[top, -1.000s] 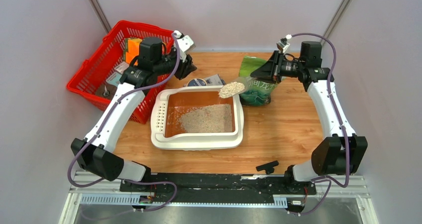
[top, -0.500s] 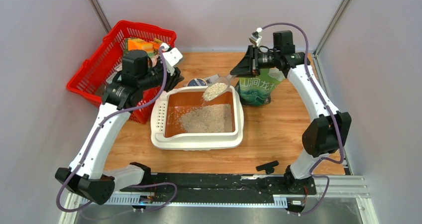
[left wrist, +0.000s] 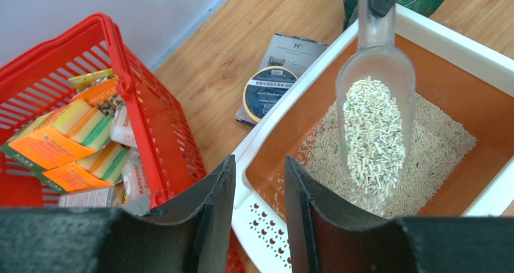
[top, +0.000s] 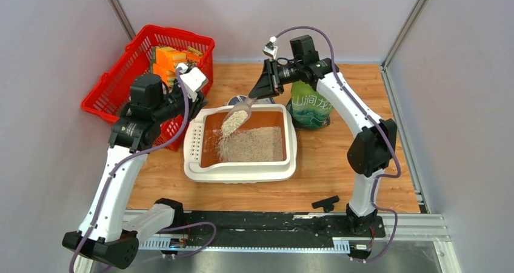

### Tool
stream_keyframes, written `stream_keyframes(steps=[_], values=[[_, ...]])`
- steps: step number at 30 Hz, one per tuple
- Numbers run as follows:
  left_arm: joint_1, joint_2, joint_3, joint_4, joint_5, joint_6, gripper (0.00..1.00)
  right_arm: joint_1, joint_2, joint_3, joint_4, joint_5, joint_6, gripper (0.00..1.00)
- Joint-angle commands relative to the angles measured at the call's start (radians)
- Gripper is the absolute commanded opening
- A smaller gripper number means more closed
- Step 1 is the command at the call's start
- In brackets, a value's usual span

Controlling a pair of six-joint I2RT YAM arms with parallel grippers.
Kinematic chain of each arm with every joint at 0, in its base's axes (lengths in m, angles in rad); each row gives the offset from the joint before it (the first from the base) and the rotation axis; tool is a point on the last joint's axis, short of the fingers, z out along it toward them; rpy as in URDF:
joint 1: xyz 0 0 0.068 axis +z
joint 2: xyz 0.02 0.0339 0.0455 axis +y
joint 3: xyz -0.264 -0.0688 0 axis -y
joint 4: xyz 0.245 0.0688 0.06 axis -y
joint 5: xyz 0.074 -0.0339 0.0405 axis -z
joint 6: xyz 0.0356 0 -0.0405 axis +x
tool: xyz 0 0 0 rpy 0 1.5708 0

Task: Fill the litter box with clean litter

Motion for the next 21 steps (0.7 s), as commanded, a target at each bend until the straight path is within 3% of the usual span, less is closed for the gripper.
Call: stream_keyframes(steps=[1,13,21], values=[[0.034,-0.041,-0.017,-0.013,0.003,0.006,0.43,0.02,0.081,0.13,0.037,0.007,-0.011,0.0],[0.057,-0.044,-0.028,-0.016,0.01,-0.001,0.43,0.07,0.236,0.387,0.031,0.158,-0.094,0.0],[0.057,-0.024,-0.025,-0.002,0.018,0.0,0.44,0.066,0.207,0.379,-0.019,0.234,-0.192,0.0]])
